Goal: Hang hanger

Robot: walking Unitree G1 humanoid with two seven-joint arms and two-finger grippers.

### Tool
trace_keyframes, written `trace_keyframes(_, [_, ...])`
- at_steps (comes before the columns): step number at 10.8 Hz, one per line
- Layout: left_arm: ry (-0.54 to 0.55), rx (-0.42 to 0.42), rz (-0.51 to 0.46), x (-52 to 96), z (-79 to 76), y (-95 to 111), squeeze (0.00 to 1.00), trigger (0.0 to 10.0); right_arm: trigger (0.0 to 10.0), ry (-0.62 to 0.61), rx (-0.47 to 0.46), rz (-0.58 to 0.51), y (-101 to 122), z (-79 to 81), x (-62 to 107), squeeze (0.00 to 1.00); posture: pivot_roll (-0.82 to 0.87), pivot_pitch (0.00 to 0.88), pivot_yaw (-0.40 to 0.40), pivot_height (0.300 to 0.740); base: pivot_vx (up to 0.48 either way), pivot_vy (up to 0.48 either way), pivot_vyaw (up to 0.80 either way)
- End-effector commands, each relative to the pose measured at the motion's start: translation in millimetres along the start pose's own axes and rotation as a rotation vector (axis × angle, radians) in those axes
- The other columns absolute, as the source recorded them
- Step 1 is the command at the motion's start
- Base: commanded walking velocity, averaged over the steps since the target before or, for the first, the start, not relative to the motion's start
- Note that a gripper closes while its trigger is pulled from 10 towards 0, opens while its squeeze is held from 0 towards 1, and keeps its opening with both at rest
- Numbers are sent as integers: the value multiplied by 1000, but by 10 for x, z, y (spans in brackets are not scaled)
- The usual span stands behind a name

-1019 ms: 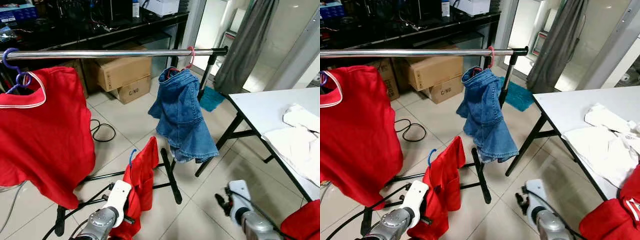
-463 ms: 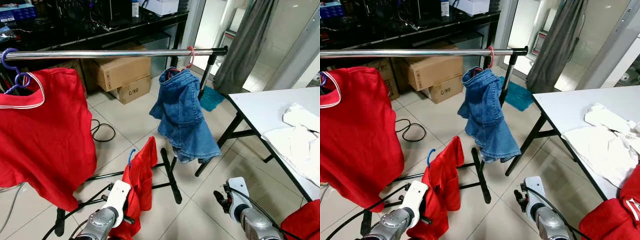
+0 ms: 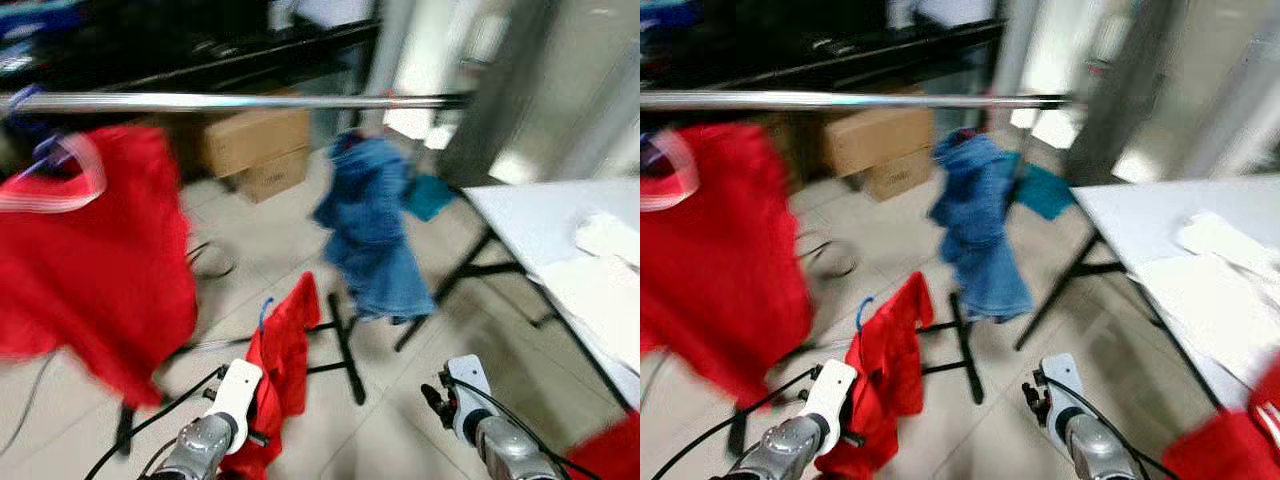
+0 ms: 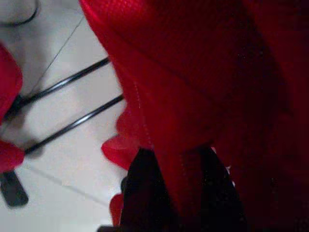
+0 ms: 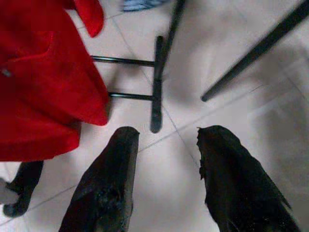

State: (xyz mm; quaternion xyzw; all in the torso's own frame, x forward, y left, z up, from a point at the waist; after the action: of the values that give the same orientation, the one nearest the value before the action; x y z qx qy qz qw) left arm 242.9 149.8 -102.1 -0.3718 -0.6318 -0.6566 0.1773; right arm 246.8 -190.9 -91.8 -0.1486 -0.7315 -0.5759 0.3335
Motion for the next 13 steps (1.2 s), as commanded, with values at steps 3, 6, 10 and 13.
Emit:
trace_keyframes(3, [6, 4, -9, -1, 6, 14, 0, 10000, 10000, 4, 11, -2, 15, 6, -7, 0, 95, 0, -94, 740, 0, 0, 800])
trace_keyframes(6, [4, 11, -9, -8, -23, 10, 0, 10000, 10000, 6, 23, -9, 50, -7, -17, 0, 98, 0, -103, 740, 0, 0, 419])
trace_keyframes(10, [5, 20, -6, -1, -34, -23, 0, 10000, 10000, 2, -9, -14, 38, -24, -6, 0, 96, 0, -105, 740, 0, 0, 0])
trace_keyframes(13, [36, 44, -46, -9, 28, 79, 0, 10000, 10000, 77, 110, -26, 52, 127, -14, 0, 107, 0, -108, 740, 0, 0, 0])
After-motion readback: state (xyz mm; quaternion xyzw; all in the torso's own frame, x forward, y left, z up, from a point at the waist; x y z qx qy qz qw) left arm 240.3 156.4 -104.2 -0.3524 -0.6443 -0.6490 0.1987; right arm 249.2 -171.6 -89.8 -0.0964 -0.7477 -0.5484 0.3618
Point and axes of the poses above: a point about 5 cm out from each wrist's last joint towards the gripper, its own x axis pointing back from the gripper into the wrist, its own y axis along the axis of the wrist's last joint, z = x × y, the point moved 5 cm from there along -x, pointing out of the wrist towards the gripper, and after that the axes turned 9 degrees about x, right-handed, at the moved point
